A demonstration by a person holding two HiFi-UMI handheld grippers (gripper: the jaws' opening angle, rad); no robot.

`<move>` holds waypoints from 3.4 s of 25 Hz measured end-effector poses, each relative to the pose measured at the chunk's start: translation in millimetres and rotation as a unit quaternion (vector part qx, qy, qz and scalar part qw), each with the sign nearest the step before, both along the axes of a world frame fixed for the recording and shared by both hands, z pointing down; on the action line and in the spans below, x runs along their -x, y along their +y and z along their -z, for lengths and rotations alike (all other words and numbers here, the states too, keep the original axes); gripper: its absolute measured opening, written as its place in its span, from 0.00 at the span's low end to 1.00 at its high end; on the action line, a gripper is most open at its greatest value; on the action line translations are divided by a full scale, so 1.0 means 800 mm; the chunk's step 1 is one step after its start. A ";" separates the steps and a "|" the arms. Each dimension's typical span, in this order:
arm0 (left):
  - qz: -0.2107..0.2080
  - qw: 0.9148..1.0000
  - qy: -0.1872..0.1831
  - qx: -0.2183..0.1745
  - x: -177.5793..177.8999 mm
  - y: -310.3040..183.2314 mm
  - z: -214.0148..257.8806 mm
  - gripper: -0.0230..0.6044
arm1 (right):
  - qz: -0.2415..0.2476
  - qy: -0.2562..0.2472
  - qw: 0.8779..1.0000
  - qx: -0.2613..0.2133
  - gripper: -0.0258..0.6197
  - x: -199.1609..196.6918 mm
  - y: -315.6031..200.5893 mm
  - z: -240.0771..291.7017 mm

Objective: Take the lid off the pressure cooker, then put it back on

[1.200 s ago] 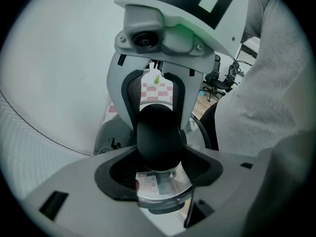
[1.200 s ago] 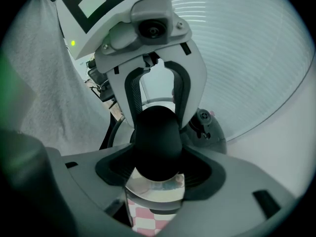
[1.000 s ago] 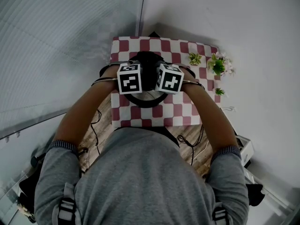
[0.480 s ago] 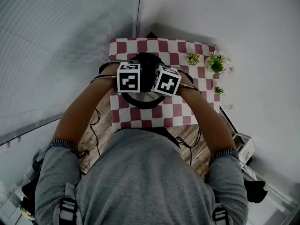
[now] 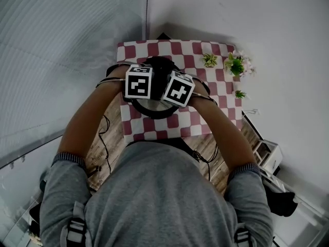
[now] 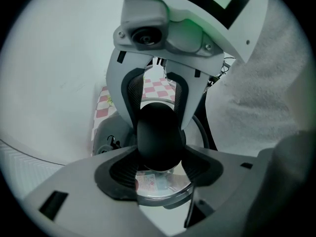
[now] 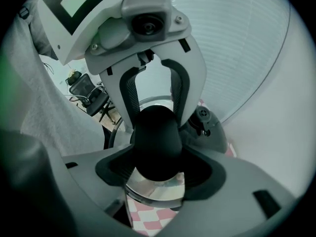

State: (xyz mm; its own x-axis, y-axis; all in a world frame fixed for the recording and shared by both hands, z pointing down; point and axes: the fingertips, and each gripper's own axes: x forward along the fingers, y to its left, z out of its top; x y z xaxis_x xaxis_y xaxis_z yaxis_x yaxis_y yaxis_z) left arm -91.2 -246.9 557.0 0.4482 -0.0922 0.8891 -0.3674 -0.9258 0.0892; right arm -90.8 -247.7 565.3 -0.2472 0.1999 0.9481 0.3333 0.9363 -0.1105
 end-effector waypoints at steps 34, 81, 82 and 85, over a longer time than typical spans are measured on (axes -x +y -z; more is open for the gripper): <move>-0.060 0.997 -0.030 -0.024 0.000 -0.004 0.038 0.51 | -0.048 -0.011 0.999 0.006 0.49 -0.003 -0.001 0.033; 0.121 0.991 -0.024 -0.059 -0.325 -0.127 0.016 0.50 | 0.101 -0.051 0.994 0.006 0.49 -0.329 -0.127 0.008; 0.126 0.990 -0.026 -0.059 -0.329 -0.128 0.010 0.50 | 0.104 -0.048 0.993 0.008 0.49 -0.334 -0.128 0.002; 0.135 0.989 -0.034 -0.057 -0.339 -0.128 -0.008 0.49 | 0.113 -0.037 0.993 0.012 0.49 -0.346 -0.128 -0.017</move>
